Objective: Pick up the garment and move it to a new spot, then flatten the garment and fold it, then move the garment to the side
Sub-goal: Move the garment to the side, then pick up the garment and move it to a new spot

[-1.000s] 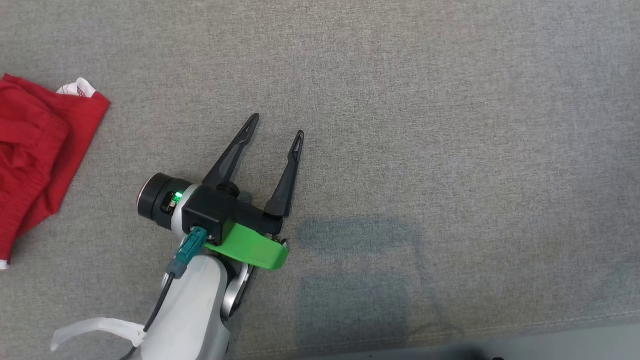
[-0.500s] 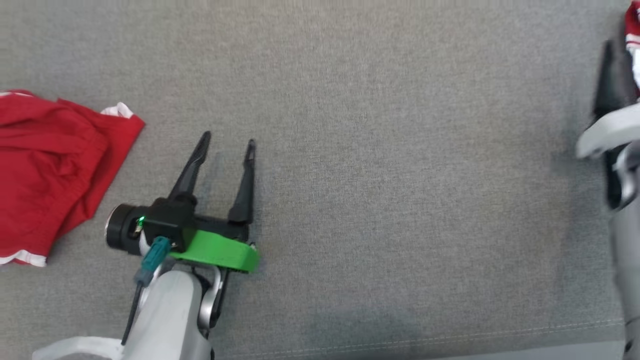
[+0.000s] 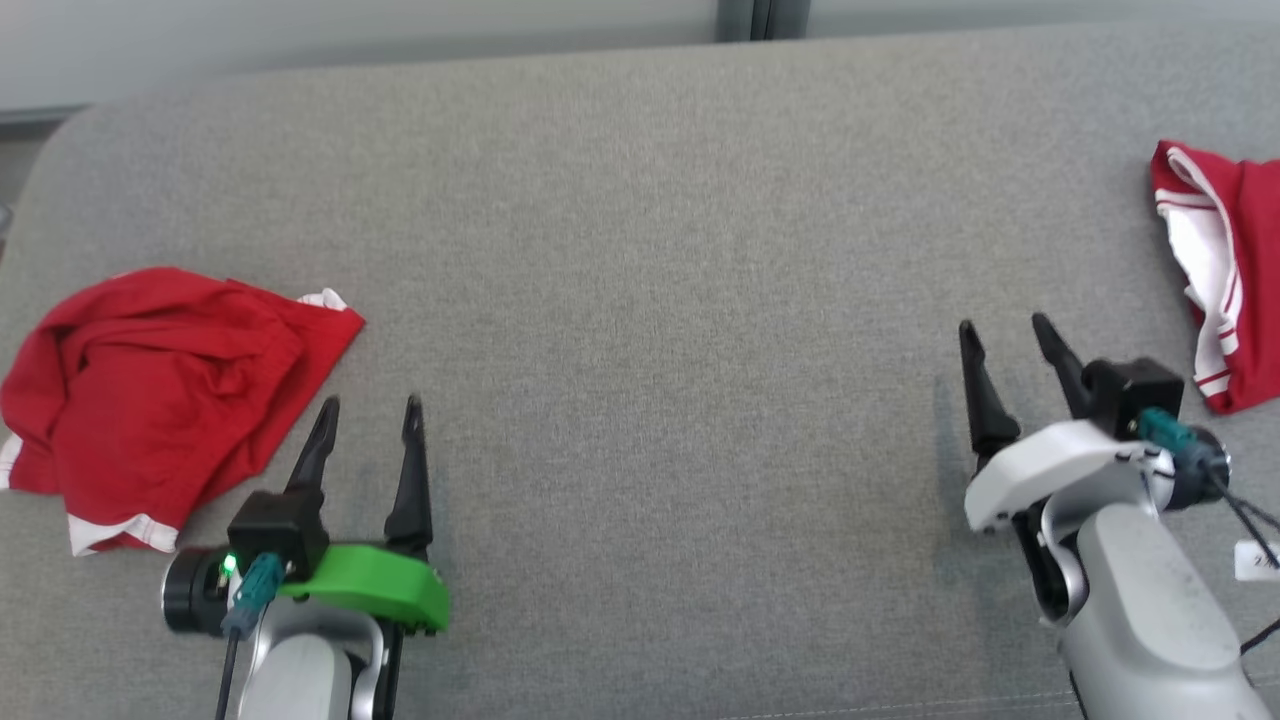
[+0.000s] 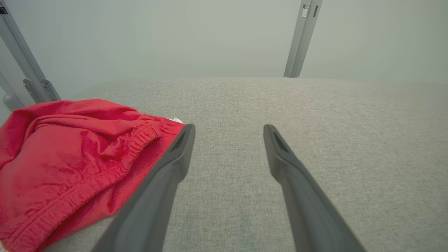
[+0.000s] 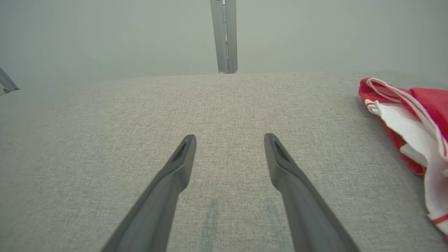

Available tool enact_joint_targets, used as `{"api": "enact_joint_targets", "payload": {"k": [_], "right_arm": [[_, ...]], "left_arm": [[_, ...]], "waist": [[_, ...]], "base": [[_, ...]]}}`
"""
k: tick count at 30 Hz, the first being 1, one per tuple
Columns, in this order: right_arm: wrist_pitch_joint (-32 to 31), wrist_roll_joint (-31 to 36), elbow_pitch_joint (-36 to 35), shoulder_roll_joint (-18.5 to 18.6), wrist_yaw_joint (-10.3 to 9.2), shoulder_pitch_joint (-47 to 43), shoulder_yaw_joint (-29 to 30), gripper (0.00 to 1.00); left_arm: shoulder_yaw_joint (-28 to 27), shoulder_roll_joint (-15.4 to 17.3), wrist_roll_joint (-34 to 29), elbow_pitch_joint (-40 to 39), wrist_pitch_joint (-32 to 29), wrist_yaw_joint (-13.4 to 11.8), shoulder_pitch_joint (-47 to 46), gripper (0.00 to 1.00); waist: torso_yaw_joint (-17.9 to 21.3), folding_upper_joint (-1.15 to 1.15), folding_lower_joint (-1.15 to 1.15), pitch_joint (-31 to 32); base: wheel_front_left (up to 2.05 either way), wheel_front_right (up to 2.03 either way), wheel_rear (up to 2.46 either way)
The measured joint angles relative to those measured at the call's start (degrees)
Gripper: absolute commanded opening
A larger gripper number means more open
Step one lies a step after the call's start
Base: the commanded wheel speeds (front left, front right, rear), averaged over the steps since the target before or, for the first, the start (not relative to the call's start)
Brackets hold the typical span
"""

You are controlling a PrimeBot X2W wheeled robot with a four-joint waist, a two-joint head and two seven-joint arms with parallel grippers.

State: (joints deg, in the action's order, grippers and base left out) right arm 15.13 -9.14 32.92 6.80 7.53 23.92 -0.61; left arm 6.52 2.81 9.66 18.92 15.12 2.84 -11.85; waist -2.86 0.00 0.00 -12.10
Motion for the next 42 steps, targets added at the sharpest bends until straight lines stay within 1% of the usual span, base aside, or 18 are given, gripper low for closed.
{"api": "enact_joint_targets", "payload": {"k": [6, 12, 17, 21, 27, 28, 29, 33, 34, 35, 37, 38, 41, 42], "right_arm": [[0.0, 0.3, -0.2, -1.8, 0.00, -5.3, -1.8, 1.00], [0.0, 0.3, -0.9, -2.6, 0.00, -8.9, -2.8, 1.00], [0.0, 0.9, -1.1, -2.8, 0.00, -10.3, -3.2, 1.00], [0.0, 1.1, -1.3, -2.7, 0.00, -10.6, -3.6, 1.00], [0.0, 1.8, -1.8, -2.5, 0.00, -10.1, -5.7, 1.00], [0.0, 1.7, -1.8, -2.6, 0.00, -10.0, -6.0, 1.00], [0.0, 1.7, -1.6, -2.7, 0.00, -9.8, -6.9, 1.00], [0.0, 1.1, -0.6, -2.9, 0.00, -9.2, -8.8, 1.00], [0.0, 1.1, -0.6, -2.9, 0.00, -9.2, -8.8, 1.00], [0.0, 1.1, -0.3, -2.9, 0.00, -8.6, -9.9, 1.00], [0.0, 0.6, -0.1, -3.1, 0.00, -7.8, -10.7, 1.00], [0.0, 0.6, -0.1, -3.1, 0.00, -7.8, -10.7, 1.00], [0.0, 0.4, 0.0, -3.1, 0.00, -7.3, -11.5, 1.00], [0.0, 0.2, 0.0, -3.0, 0.00, -7.1, -11.8, 1.00]], "left_arm": [[-2.2, 0.0, 0.3, 3.2, 0.0, -0.6, 4.2, 1.00], [-3.8, 0.0, 0.8, 4.0, 0.0, -1.4, 6.2, 1.00], [-4.2, 0.0, 0.9, 4.1, 0.0, -1.7, 6.8, 1.00], [-4.3, 0.0, 1.0, 3.9, 0.0, -1.8, 6.9, 1.00], [-4.7, 0.0, 1.0, 3.8, 0.0, -2.6, 6.9, 1.00], [-4.8, 0.0, 1.0, 4.0, 0.0, -2.7, 6.9, 1.00], [-4.9, 0.0, 1.0, 4.2, 0.0, -2.9, 7.0, 1.00], [-6.1, 0.0, 1.0, 4.0, 0.0, -3.4, 7.1, 1.00], [-6.1, 0.0, 1.0, 4.0, 0.0, -3.4, 7.1, 1.00], [-6.7, 0.1, 1.0, 4.0, 0.0, -3.4, 7.3, 1.00], [-7.4, 0.0, 0.8, 4.2, 0.0, -3.3, 7.6, 1.00], [-7.4, 0.0, 0.8, 4.2, 0.0, -3.3, 7.6, 1.00], [-8.5, 0.1, 0.2, 4.9, 0.0, -2.6, 7.7, 1.00], [-8.4, 0.1, -0.4, 5.5, 0.0, -1.8, 7.5, 1.00]], "waist": [[0.2, 0.00, 0.00, 5.2], [0.9, 0.00, 0.00, 9.3], [1.2, 0.00, 0.00, 10.7], [0.3, 0.00, 0.00, 10.7], [-3.0, 0.00, 0.00, 10.1], [-3.7, 0.00, 0.00, 10.1], [-5.4, 0.00, 0.00, 9.9], [-9.2, 0.00, 0.00, 9.6], [-9.2, 0.00, 0.00, 9.6], [-11.0, 0.00, 0.00, 9.4], [-12.5, 0.00, 0.00, 9.1], [-12.5, 0.00, 0.00, 9.1], [-14.2, 0.00, 0.00, 8.5], [-14.4, 0.00, 0.00, 8.1]], "base": [[0.00, 0.00, 0.00], [0.00, 0.00, 0.00], [0.00, 0.00, 0.00], [0.00, 0.00, 0.00], [0.00, 0.00, 0.00], [0.00, 0.00, 0.00], [0.00, 0.00, 0.00], [0.00, 0.00, 0.00], [0.00, 0.00, 0.00], [0.00, 0.00, 0.00], [0.00, 0.00, 0.00], [0.00, 0.00, 0.00], [0.00, 0.00, 0.00], [0.00, 0.00, 0.00]]}}
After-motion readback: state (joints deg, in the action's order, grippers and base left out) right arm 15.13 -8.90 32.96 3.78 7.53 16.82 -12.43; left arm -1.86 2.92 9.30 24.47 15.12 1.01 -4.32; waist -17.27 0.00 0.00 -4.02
